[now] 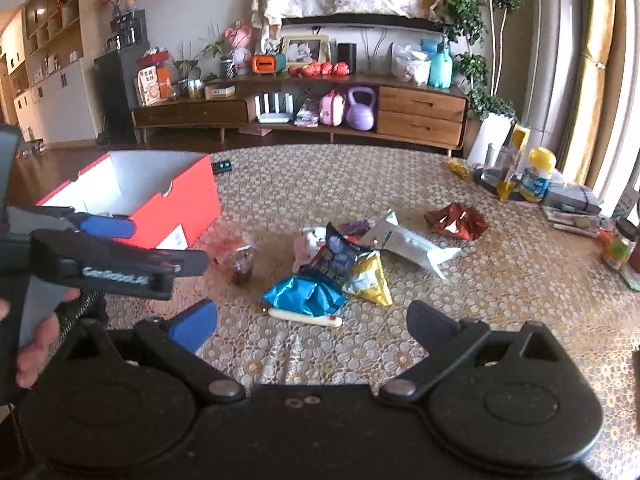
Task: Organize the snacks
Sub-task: 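Withdraw both tools from the box back toward the snack pile, then grasp the dark jelly cup with the left gripper while the right grasps the blue foil packet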
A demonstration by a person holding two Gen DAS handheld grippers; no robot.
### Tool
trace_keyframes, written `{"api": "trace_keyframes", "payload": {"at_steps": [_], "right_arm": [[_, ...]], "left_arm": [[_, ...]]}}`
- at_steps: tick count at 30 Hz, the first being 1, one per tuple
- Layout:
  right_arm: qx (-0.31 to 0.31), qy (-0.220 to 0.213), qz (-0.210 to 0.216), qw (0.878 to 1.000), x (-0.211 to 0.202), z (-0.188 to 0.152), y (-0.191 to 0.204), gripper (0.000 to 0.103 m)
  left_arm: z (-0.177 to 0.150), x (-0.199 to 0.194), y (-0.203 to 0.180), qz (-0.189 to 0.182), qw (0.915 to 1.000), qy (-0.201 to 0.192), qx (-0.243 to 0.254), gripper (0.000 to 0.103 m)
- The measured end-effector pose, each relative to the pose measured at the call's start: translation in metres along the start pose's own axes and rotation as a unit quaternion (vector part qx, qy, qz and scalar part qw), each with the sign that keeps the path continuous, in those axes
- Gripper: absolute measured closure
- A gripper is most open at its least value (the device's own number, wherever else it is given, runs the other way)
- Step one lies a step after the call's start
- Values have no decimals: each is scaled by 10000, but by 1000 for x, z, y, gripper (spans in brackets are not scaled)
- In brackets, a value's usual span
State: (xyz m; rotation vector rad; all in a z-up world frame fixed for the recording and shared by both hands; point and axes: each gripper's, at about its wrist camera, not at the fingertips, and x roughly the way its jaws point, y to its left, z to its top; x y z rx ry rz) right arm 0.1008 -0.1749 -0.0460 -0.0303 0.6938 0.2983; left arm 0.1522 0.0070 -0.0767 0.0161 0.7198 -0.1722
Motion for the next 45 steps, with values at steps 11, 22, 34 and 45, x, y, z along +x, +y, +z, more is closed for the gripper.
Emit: {"api": "trace_keyframes", "payload": {"at_steps": [11, 22, 34, 45], "right_arm": [[5, 398, 137, 9991, 66, -8, -8, 15], [70, 700, 152, 9974, 124, -8, -9, 19], [89, 800, 41, 9967, 156, -5, 3, 19], [108, 763, 3, 9970, 160, -4, 8, 29]], "left_arm": [[-3, 58, 8, 69, 9996, 261, -68, 0], [-4, 92, 7, 175, 9991, 371, 76, 6], [-4, 119, 14, 5, 9978, 648, -126, 39], [-3, 125, 18, -225, 9972, 684, -178, 69]]}}
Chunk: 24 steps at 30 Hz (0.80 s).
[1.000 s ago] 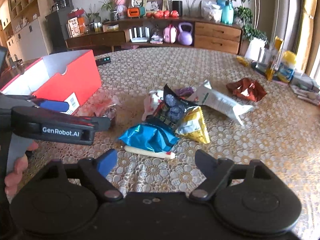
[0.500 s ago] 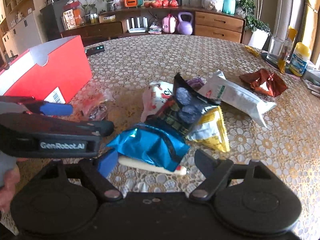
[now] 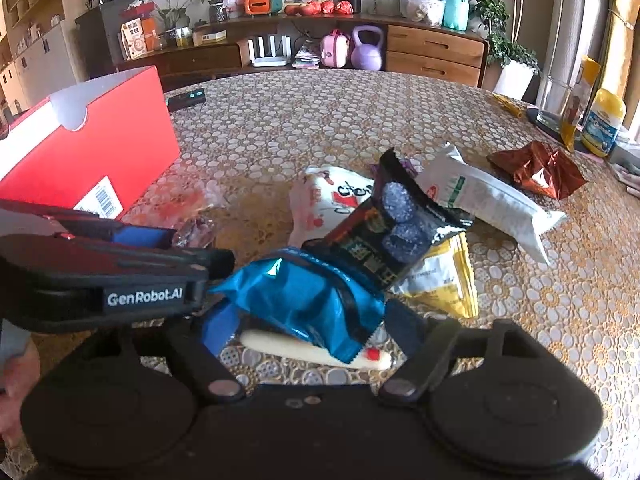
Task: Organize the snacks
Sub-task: 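Grasp the dark jelly cup with the left gripper while the right grasps the blue foil packet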
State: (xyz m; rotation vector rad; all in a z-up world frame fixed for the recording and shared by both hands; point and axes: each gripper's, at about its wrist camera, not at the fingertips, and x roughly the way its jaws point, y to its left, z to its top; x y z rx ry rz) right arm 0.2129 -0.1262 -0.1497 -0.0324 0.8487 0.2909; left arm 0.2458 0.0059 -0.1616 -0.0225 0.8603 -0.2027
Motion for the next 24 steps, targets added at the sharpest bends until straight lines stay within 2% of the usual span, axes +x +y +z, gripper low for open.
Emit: {"api": "trace_keyframes", "payload": {"at_steps": [5, 7, 10, 24], "right_arm": [[6, -17, -10, 10000, -4, 0, 2, 38], [8, -53, -42, 10000, -6, 0, 4, 47], [8, -63, -55, 10000, -10, 1, 4, 51], [105, -190, -14, 9998, -54, -6, 12, 52]], "left_arm": [[0, -1, -2, -8, 10000, 28, 86, 71], [0, -2, -2, -19, 10000, 19, 83, 72], [0, -5, -1, -74, 10000, 21, 56, 72], [-6, -51, 0, -233, 9997, -72, -94, 72]]}}
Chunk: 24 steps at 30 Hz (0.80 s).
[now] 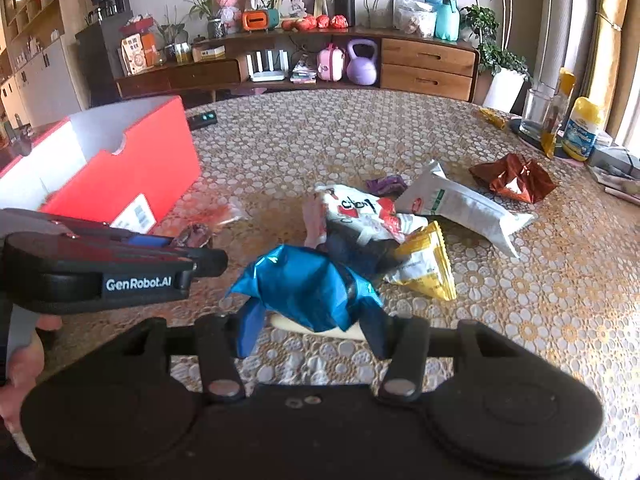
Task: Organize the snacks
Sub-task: 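Grasp the dark jelly cup with the left gripper while the right grasps the blue foil packet, then carry both items over the red box and open both grippers to drop them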
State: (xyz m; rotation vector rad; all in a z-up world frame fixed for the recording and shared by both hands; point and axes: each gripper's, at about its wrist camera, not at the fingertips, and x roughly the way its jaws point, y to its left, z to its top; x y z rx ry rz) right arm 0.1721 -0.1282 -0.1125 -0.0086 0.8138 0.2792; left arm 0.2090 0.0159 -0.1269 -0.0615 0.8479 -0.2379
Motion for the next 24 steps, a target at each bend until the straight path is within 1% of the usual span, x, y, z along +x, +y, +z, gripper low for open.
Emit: {"api": "trace_keyframes", "payload": {"at_steps": [13, 18, 24], "right_arm": [[-18, -342, 101, 9994, -68, 4, 18, 52], [-91, -433, 143, 9989, -92, 8, 29, 52], [-192, -608, 211, 9977, -118, 15, 45, 52]], "left_arm": [[-4, -66, -4, -91, 9998, -195, -61, 72], [-5, -94, -5, -151, 9995, -275, -35, 72], [-3, -122, -5, -128, 9993, -340, -46, 72]]}}
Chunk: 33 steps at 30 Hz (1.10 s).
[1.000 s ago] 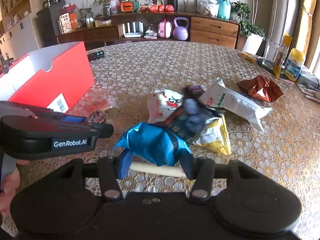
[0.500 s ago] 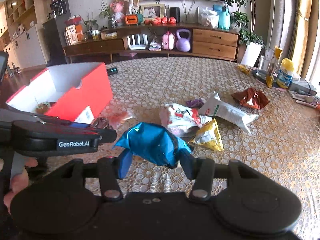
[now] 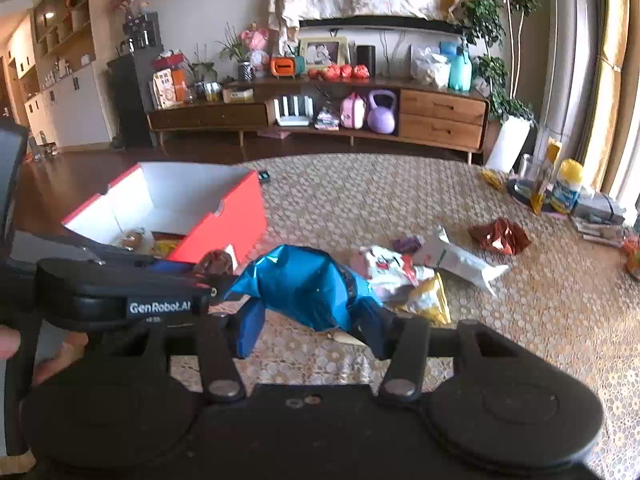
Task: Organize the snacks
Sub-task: 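Carry both items over the red box and open both grippers to drop them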
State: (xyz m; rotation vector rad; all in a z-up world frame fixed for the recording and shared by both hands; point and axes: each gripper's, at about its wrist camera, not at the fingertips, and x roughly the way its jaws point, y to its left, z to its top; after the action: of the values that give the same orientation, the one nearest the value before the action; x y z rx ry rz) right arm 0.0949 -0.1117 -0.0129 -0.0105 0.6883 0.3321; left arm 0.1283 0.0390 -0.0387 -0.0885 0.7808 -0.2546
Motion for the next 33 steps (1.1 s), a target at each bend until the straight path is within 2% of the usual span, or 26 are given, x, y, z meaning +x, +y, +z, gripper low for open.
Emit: {"api": "trace_keyframes", "payload": {"at_steps": [7, 14, 23, 33], "right_arm": [[-136, -153, 108, 9997, -18, 15, 20, 52], [-204, -207, 332, 9990, -18, 33, 42, 52], [-479, -252, 574, 9969, -1, 58, 87, 52], [-763, -138, 805, 9937, 30, 76, 132, 52]], "left_arm": [[8, -32, 10, 69, 10000, -61, -39, 72], [15, -61, 35, 260, 9995, -176, -90, 72], [24, -93, 81, 591, 9973, -382, -193, 72], [31, -103, 132, 1030, 9934, -412, -293, 72]]}}
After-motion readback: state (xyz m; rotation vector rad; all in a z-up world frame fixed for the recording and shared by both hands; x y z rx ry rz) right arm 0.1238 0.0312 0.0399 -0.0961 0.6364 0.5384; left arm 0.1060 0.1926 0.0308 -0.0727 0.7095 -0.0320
